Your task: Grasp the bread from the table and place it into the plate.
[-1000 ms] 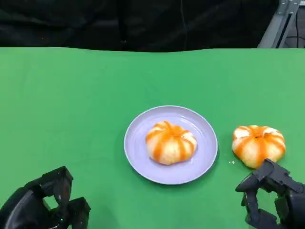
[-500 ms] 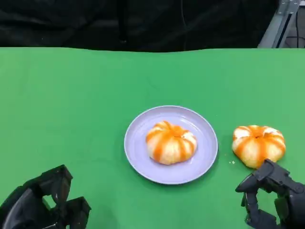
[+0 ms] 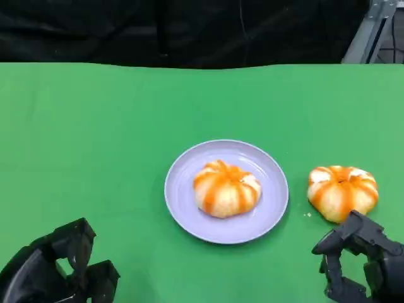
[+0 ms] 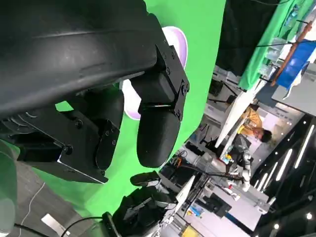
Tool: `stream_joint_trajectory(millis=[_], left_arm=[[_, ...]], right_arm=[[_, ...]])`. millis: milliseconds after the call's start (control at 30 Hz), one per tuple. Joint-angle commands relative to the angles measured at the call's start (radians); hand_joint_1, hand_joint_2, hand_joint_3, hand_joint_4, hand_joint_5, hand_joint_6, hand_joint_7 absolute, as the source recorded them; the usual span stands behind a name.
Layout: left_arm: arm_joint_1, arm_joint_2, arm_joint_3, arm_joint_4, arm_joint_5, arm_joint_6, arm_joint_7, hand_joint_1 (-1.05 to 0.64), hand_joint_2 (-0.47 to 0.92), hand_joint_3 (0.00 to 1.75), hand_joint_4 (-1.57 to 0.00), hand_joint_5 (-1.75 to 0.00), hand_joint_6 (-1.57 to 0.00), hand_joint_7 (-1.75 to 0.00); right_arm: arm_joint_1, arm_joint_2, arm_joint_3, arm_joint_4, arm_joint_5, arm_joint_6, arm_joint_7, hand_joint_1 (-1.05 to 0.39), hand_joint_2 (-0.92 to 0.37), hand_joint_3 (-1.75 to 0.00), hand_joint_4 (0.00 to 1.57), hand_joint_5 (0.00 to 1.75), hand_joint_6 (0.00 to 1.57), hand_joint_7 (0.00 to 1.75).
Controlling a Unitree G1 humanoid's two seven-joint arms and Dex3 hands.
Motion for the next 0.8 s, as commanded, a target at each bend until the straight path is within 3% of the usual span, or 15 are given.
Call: stream_joint_trajectory(millis=[33,533,667,800], left_arm=[[-0.002,0.008,0.012,-0.012,-0.006,0.005,0.007,0.13,0.62,1.75,-1.09,-1.75,-0.94,-1.75],[-0.014,-0.010,0.008,-0.030,0.012,-0.008,0.043,0.17,0.69,1.75,-1.14,-1.75,-0.95,-1.75],[-0.012,-0.019,0.005,-0.036,0.027,-0.015,0.063,0.19,0.70,1.73,-1.14,-1.75,-0.95,-1.75],[-0.016,-0.019,0.006,-0.030,0.022,-0.014,0.055,0.19,0.70,1.73,-1.14,-1.75,-0.95,-1.75]], right_arm=[[0.009,-0.009,-0.004,-0.010,0.008,0.003,-0.006,-0.09,-0.57,-1.14,0.81,1.75,0.75,1.47],[0.025,-0.009,0.001,-0.028,0.013,0.012,-0.001,-0.08,-0.60,-1.07,0.81,1.75,0.74,1.48],[0.005,-0.012,-0.003,0.011,0.020,-0.029,-0.001,-0.08,-0.59,-1.08,0.81,1.75,0.74,1.49],[0.016,-0.012,-0.003,-0.010,0.013,0.002,-0.002,-0.09,-0.59,-1.10,0.81,1.75,0.74,1.50]])
